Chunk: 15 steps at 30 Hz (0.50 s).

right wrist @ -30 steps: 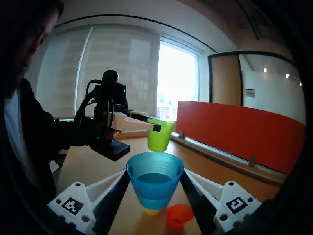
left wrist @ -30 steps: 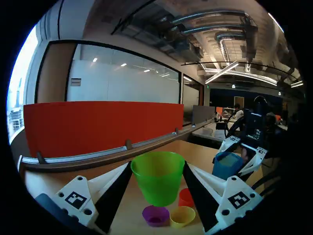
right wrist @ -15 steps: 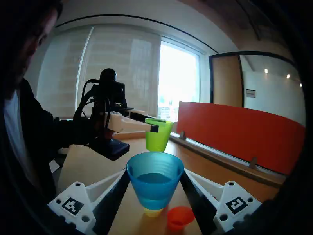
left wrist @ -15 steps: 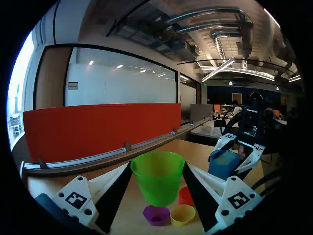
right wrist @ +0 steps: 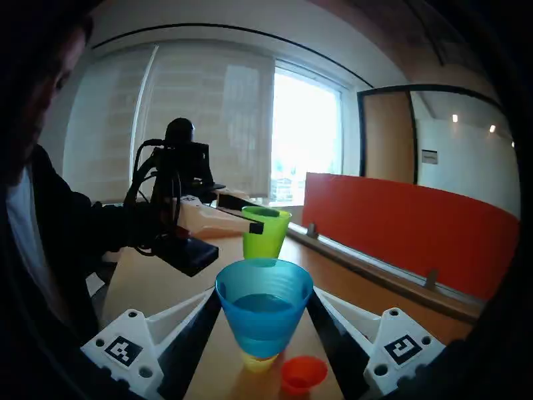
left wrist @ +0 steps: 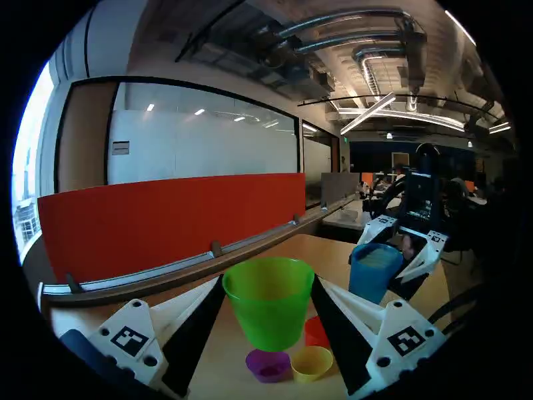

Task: Pour water

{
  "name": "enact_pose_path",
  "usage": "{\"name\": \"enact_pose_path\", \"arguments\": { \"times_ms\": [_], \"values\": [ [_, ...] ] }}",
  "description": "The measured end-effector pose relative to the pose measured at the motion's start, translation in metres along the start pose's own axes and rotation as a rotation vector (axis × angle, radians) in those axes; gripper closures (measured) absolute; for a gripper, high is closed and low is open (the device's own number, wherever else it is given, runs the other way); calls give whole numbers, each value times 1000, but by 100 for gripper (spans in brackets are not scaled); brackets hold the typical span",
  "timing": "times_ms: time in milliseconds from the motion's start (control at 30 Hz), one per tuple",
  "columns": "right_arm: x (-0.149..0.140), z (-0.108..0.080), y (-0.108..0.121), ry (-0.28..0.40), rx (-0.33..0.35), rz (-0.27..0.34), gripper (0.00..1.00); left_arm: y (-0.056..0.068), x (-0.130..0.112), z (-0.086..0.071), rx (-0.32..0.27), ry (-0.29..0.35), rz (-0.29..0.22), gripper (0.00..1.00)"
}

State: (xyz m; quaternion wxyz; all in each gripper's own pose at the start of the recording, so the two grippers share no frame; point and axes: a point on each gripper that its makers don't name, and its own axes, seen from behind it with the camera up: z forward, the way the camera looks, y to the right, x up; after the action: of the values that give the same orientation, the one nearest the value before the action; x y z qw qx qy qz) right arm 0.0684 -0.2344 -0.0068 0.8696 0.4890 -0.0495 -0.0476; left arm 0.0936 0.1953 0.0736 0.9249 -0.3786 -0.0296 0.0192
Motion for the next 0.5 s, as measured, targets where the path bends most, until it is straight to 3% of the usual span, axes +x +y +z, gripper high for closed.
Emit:
{"name": "enact_pose_path", "arguments": {
  "times_ms": [500],
  "values": [
    [28, 0, 24, -28, -11, -48, 10, 5, 7, -2, -22, -19, 27, 11]
  ]
}}
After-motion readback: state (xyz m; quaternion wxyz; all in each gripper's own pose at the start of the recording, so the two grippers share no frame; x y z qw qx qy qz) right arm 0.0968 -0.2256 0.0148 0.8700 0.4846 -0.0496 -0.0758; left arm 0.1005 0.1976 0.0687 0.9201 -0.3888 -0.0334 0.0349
